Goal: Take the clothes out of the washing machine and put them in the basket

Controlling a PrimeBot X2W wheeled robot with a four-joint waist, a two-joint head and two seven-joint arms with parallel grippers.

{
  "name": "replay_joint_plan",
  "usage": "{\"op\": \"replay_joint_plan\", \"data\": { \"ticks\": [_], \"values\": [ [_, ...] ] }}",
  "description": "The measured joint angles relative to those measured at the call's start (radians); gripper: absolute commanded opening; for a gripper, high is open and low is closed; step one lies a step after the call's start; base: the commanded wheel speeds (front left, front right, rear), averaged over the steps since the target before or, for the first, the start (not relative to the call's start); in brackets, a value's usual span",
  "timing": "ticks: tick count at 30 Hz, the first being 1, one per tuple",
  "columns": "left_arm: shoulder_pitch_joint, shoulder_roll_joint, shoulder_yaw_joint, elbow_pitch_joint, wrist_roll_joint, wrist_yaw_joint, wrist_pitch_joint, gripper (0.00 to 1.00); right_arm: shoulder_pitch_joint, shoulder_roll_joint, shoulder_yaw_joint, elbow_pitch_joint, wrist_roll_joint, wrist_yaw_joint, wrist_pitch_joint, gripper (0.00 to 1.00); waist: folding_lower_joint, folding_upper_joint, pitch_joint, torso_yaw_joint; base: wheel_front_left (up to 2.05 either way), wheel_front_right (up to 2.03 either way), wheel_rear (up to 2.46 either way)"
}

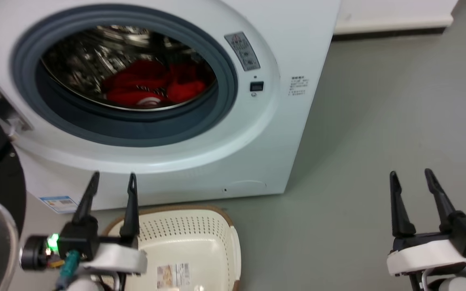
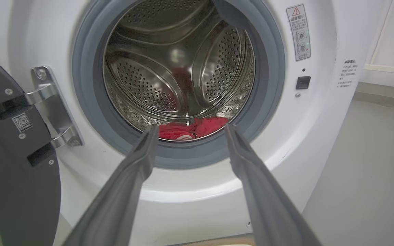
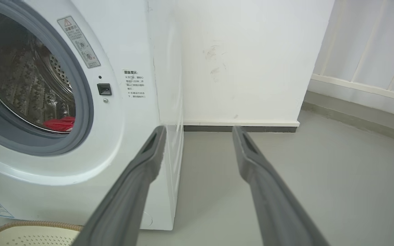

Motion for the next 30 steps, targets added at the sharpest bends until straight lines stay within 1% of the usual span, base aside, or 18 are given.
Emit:
{"op": "replay_joint_plan", "data": {
  "ticks": [2,5,8,11,14,16,18,20,27,30],
  "values": [
    [-0.054,0.024,0.003,0.0,0.007,-0.018,0.0,1.0,-0.011,-0.001,-0.006,-0.012,0.017,0.0,0.0,1.0,0.0,0.0,0.041,-0.01,0.0,0.0,0.0],
    [-0.147,0.075,0.02,0.022,0.012,-0.037,0.0,1.0,-0.049,-0.001,-0.003,-0.036,0.036,0.0,0.0,1.0,0.0,0.0,0.113,-0.029,0.0,0.0,0.0],
    [-0.243,0.15,0.026,0.071,0.026,-0.056,0.0,1.0,-0.082,-0.002,-0.017,-0.052,0.071,0.0,0.0,1.0,0.0001,0.0,0.189,-0.054,0.0,0.0,0.0],
    [-0.365,0.222,0.024,0.17,0.024,-0.075,0.007,1.0,-0.093,-0.002,-0.016,-0.059,0.106,0.0,0.0,1.0,0.0001,0.0,0.265,-0.08,0.0,0.0,0.0],
    [-0.527,0.292,0.008,0.264,-0.006,-0.087,0.088,1.0,-0.103,-0.002,-0.002,-0.072,0.116,0.0,0.0,1.0,0.0002,0.0,0.34,-0.104,0.0,0.0,0.0],
    [-0.63,0.357,-0.028,0.292,0.024,-0.091,0.122,1.0,-0.115,-0.002,0.007,-0.081,0.141,0.0,0.0,1.0,0.0002,0.0,0.389,-0.121,0.0,0.0,0.0],
    [-0.734,0.401,-0.058,0.333,0.026,-0.094,0.172,1.0,-0.119,-0.002,0.015,-0.087,0.159,0.0,0.0,1.0,0.0002,0.0,0.436,-0.138,0.0,0.0,0.0],
    [-0.827,0.436,-0.099,0.371,0.024,-0.095,0.226,1.0,-0.124,-0.002,0.024,-0.094,0.175,0.0,0.0,1.0,0.0003,0.0,0.482,-0.155,0.0,0.0,0.0],
    [-1.178,0.559,-0.261,0.525,-0.045,-0.095,0.413,1.0,-0.153,-0.002,0.074,-0.122,0.199,0.0,0.0,1.0,0.0003,-0.0001,0.619,-0.211,0.0,0.0,0.0],
    [-1.307,0.602,-0.322,0.598,-0.086,-0.095,0.523,1.0,-0.16,-0.002,0.099,-0.139,0.22,0.0,0.0,1.0,0.0003,0.0,0.66,-0.244,0.0,0.0,0.0]
  ]
}}
